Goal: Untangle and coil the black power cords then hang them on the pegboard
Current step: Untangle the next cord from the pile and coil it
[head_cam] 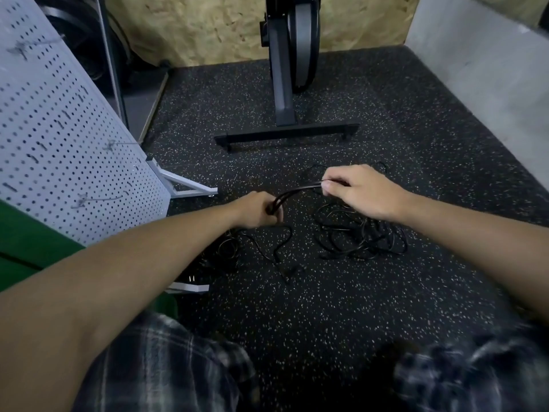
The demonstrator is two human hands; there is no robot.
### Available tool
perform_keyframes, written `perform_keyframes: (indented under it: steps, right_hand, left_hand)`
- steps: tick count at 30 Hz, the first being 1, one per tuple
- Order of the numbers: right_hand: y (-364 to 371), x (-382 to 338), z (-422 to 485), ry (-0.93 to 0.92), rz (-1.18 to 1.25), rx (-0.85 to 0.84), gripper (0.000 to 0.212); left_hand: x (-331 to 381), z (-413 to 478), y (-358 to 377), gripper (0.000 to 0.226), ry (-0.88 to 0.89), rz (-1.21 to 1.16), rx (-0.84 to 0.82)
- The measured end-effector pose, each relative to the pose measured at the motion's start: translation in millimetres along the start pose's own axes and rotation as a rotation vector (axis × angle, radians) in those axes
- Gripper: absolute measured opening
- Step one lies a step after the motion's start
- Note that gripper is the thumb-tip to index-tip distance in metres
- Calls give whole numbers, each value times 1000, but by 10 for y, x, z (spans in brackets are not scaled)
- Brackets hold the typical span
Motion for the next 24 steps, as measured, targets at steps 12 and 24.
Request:
perform_keyframes:
  steps: [12, 24]
  right_hand:
    - [835, 1149, -12, 159, -646, -744, 26]
    - [2126, 1876, -61, 245, -765, -1039, 28]
  left_hand:
    - [-441, 325, 1103, 36, 182, 427, -309]
    - [-750, 290, 2149, 38, 4, -44, -297]
Point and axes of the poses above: each hand's wrist, its own z-axis towards the middle knuckle, its own y-axis out of the palm, x = y × z, the point moved 6 cm from there along z, towards the middle knuckle
